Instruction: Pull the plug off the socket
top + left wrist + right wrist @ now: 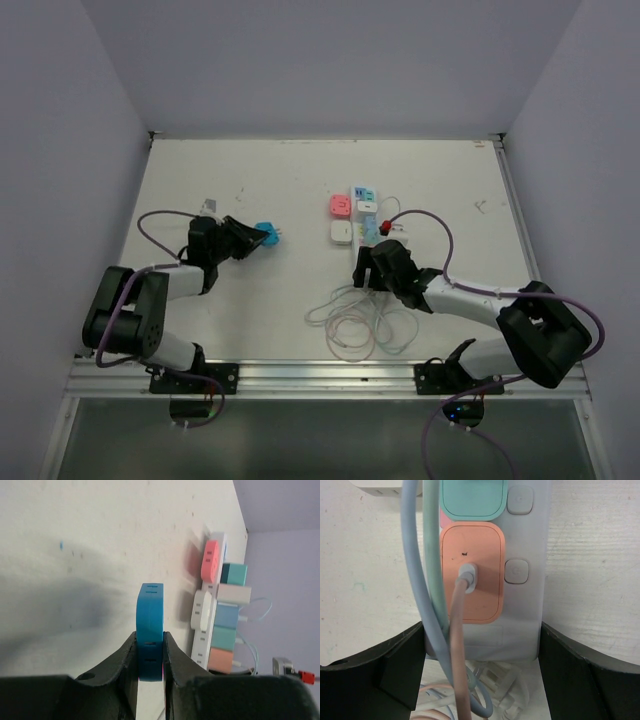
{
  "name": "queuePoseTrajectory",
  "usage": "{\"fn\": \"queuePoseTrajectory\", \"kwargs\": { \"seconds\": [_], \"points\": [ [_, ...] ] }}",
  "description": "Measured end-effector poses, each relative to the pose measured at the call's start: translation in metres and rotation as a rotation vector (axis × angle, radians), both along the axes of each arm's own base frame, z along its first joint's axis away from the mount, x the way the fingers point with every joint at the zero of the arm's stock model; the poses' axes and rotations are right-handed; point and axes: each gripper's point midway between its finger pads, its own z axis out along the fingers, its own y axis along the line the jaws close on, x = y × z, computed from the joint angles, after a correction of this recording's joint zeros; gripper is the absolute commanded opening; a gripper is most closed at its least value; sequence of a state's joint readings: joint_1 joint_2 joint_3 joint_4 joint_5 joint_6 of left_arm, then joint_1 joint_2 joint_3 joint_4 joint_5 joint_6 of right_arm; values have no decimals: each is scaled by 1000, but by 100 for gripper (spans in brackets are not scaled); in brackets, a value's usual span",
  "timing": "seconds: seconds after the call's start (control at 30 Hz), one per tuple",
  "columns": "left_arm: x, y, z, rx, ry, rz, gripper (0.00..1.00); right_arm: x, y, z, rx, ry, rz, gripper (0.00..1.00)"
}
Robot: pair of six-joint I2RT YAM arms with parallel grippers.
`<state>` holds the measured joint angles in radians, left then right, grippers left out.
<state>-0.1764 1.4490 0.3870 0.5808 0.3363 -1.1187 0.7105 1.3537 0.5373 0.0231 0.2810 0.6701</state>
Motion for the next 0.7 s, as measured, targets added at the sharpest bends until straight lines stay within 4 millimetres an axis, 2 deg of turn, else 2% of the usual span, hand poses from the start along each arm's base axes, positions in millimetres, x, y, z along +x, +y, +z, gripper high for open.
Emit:
{"fn": "queuePoseTrajectory", "kwargs": {
  "seconds": [0.13,0.27,0.37,0.4,0.47,0.5,0.57,0.6,0.63,0.67,0.7],
  "points": [
    [54,30,6,28,-34,52,1,0,-1,-1,-16,-2,13,0],
    [103,53,-11,12,-22,72,8,-1,-2,-1,-30,-3,27,0],
    [122,70,-38,-20,23,94,25,-1,-3,-1,-38,-4,34,0],
    [126,73,-40,-44,24,91,31,-1,-3,-1,-41,-4,36,0],
    [139,79,-39,-41,8,96,36,-1,-3,-1,-47,-4,42,0],
    [144,81,-37,-35,-1,96,47,-1,-4,-1,-50,-3,44,0],
    [156,85,-33,-15,-20,96,61,-2,-4,-1,-56,-1,49,0],
    [160,87,-31,-6,-29,96,75,-2,-4,-1,-58,0,50,0],
    [163,88,-27,-8,-43,94,82,-2,-5,-2,-61,1,52,0],
    [164,90,-25,-7,-47,95,82,-3,-5,-2,-64,1,54,0],
    [165,92,-23,-6,-56,100,90,-3,-6,-2,-67,2,56,0]
  ]
}}
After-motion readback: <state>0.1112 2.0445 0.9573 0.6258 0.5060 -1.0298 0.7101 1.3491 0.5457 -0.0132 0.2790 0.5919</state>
